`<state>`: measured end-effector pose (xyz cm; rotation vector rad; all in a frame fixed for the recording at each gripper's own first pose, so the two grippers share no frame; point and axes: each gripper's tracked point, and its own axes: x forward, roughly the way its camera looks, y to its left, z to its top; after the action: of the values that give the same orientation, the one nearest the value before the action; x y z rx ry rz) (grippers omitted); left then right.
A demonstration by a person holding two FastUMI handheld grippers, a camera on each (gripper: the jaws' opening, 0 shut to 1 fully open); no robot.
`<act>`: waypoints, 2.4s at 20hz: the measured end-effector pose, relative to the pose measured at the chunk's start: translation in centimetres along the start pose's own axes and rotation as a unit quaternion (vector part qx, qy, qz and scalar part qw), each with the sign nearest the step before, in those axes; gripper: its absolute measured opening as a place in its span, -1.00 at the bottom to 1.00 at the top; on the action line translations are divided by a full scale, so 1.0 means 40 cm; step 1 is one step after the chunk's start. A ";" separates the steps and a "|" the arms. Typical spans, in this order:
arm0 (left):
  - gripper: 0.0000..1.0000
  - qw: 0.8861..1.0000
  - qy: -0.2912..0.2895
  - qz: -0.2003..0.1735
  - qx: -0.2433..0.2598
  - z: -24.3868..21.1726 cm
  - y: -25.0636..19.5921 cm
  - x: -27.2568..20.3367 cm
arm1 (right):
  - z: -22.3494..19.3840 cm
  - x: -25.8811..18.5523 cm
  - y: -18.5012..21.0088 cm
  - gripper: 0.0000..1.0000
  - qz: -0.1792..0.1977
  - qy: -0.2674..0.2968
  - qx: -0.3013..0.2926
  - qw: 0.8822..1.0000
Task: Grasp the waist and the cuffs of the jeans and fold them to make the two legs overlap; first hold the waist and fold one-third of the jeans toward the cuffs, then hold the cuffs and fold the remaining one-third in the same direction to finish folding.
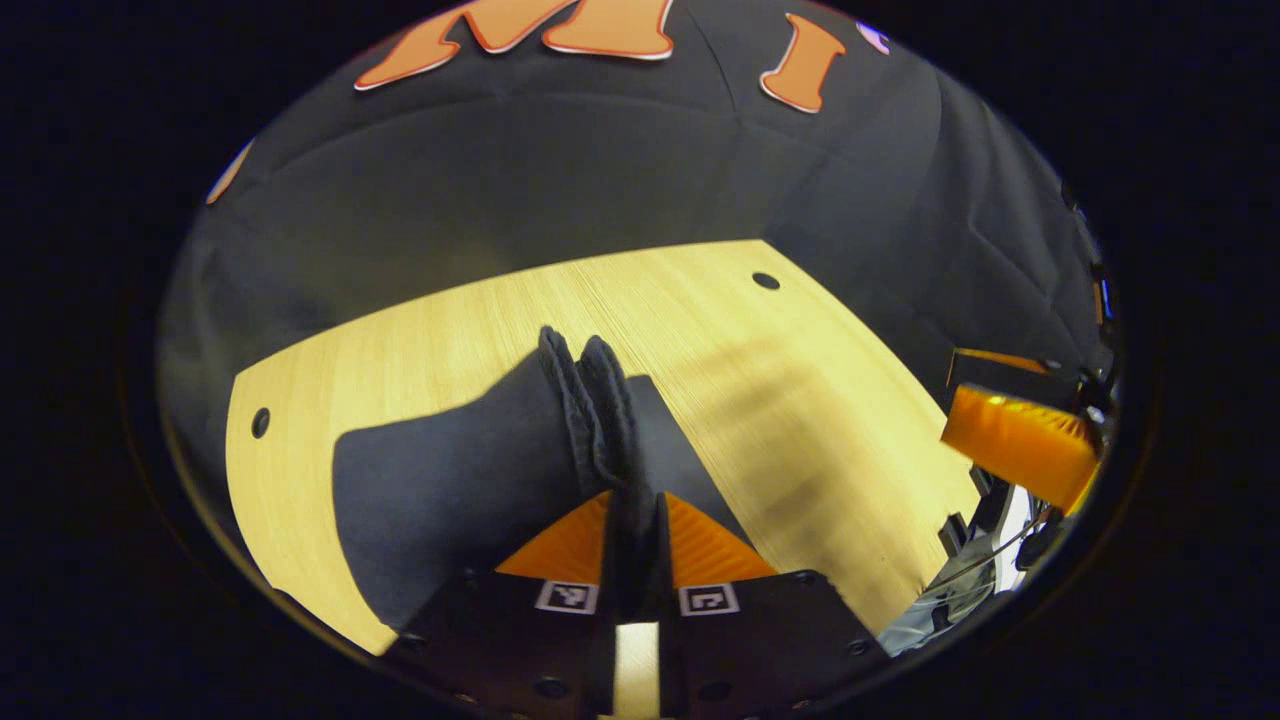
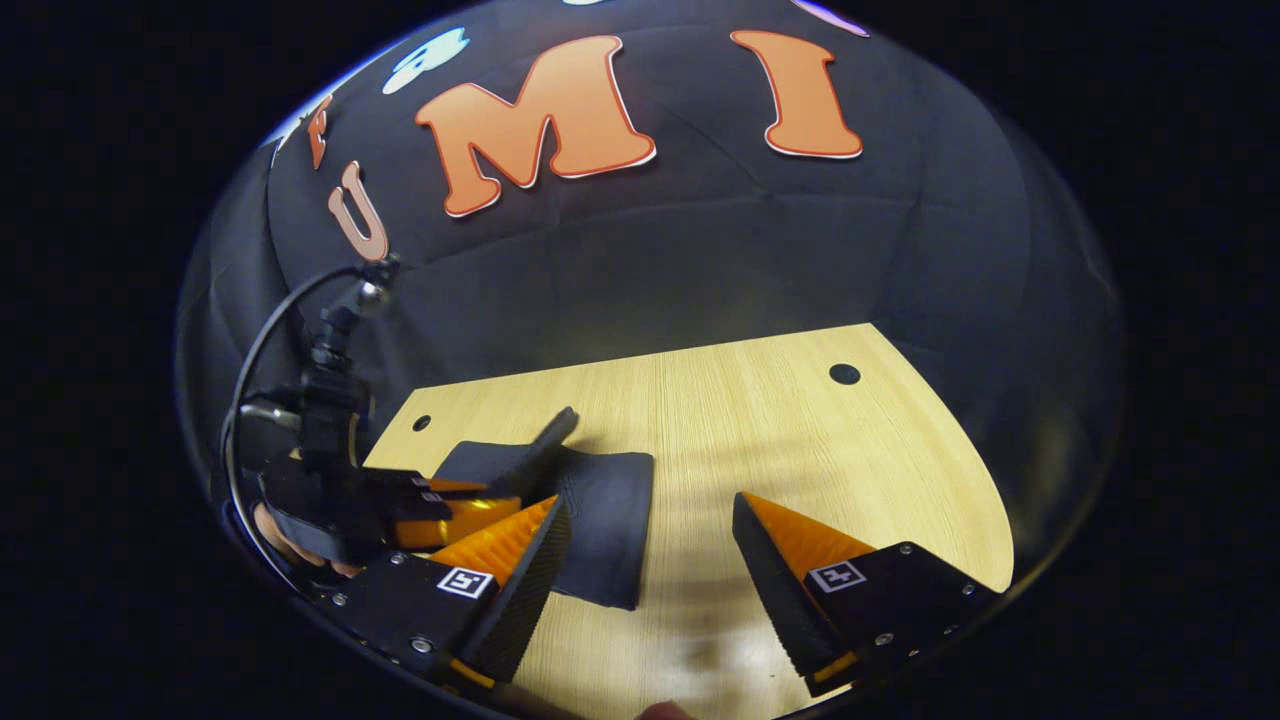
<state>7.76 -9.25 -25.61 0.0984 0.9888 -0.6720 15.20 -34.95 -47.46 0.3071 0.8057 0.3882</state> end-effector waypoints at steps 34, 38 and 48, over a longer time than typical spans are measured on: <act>1.00 0.837 -0.473 0.275 -0.023 0.101 0.179 -0.846 | 0.277 -0.246 0.313 0.95 0.019 -0.321 -0.151 0.935; 0.99 0.850 -0.453 0.265 -0.033 0.100 0.198 -0.809 | 0.248 -0.223 0.329 0.97 0.031 -0.300 -0.156 0.941; 0.99 0.860 -0.439 0.259 -0.029 0.097 0.212 -0.783 | 0.250 -0.205 0.335 0.96 0.037 -0.294 -0.149 0.944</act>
<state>3.90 11.05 -0.32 -0.0043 0.0701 -0.1300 14.58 -27.92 -30.24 0.1548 0.1439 0.4519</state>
